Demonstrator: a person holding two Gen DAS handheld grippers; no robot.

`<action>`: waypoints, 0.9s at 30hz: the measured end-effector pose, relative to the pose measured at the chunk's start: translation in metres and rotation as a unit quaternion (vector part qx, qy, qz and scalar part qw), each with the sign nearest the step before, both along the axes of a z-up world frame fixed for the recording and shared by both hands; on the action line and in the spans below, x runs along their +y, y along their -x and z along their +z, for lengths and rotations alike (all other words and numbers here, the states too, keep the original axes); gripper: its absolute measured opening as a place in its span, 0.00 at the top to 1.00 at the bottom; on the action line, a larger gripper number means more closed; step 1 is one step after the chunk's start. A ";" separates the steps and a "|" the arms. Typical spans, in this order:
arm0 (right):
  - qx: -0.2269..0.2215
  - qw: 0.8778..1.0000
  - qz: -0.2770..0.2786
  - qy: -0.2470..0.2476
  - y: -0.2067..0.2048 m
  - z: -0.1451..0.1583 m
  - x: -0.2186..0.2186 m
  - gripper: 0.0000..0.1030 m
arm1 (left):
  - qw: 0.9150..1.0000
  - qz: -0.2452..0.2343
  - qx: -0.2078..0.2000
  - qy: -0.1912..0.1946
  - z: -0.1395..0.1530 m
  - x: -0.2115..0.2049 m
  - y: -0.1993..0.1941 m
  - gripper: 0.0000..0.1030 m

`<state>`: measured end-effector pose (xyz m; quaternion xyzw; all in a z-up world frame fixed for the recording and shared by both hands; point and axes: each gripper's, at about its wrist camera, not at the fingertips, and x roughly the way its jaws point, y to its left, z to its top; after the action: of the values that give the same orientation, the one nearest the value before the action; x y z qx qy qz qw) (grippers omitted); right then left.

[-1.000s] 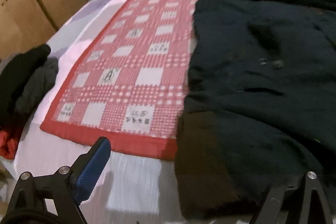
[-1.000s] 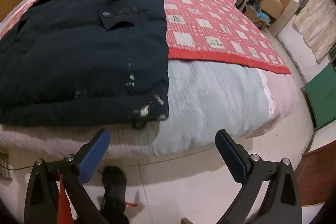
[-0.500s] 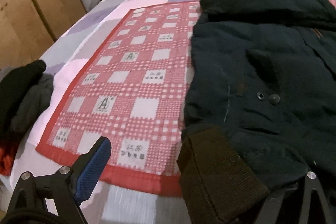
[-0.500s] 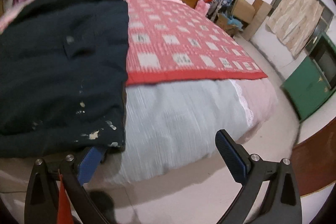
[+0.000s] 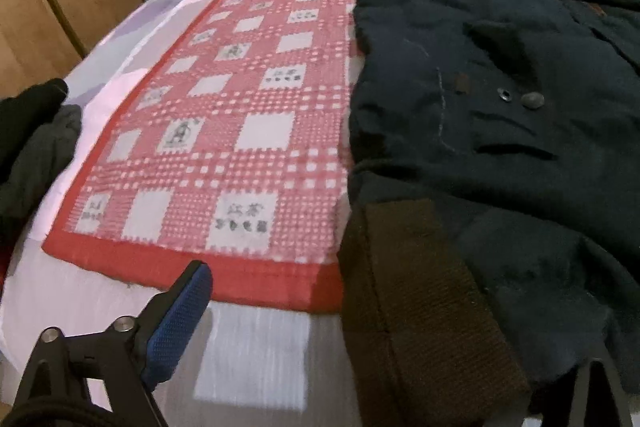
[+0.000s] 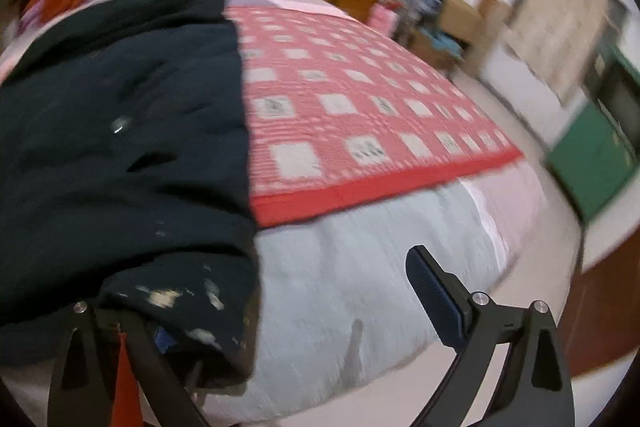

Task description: Fold large clothes

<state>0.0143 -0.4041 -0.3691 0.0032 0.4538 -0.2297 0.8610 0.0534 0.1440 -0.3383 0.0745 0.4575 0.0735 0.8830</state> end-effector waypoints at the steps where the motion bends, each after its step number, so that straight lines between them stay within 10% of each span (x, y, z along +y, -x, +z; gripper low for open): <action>1: 0.008 1.000 0.005 -0.007 -0.001 -0.003 0.002 0.14 | 1.000 -0.013 0.005 0.012 -0.002 -0.002 0.000 0.21; 6: 0.050 0.996 0.064 -0.038 -0.020 -0.023 0.023 0.43 | 0.997 -0.061 0.026 0.031 -0.010 -0.018 -0.010 0.45; 8: 0.048 0.995 0.057 -0.064 -0.027 -0.026 0.018 0.46 | 0.996 -0.065 0.035 0.049 -0.010 -0.020 -0.014 0.71; 12: 0.045 0.994 0.040 -0.094 -0.032 -0.023 0.005 0.89 | 0.996 -0.039 0.027 0.080 0.009 -0.008 -0.007 0.88; 19: -0.001 0.992 0.046 -0.116 -0.015 0.025 -0.013 0.91 | 0.995 -0.047 0.003 0.084 0.055 0.001 0.021 0.90; 27: -0.004 0.993 0.061 -0.098 -0.010 0.038 -0.008 0.92 | 0.996 -0.023 0.016 0.084 0.042 0.003 0.014 0.89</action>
<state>0.0243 -0.4117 -0.3316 0.0611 0.4703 -0.1309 0.8706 0.0393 0.1466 -0.2960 0.0117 0.4740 0.0131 0.8804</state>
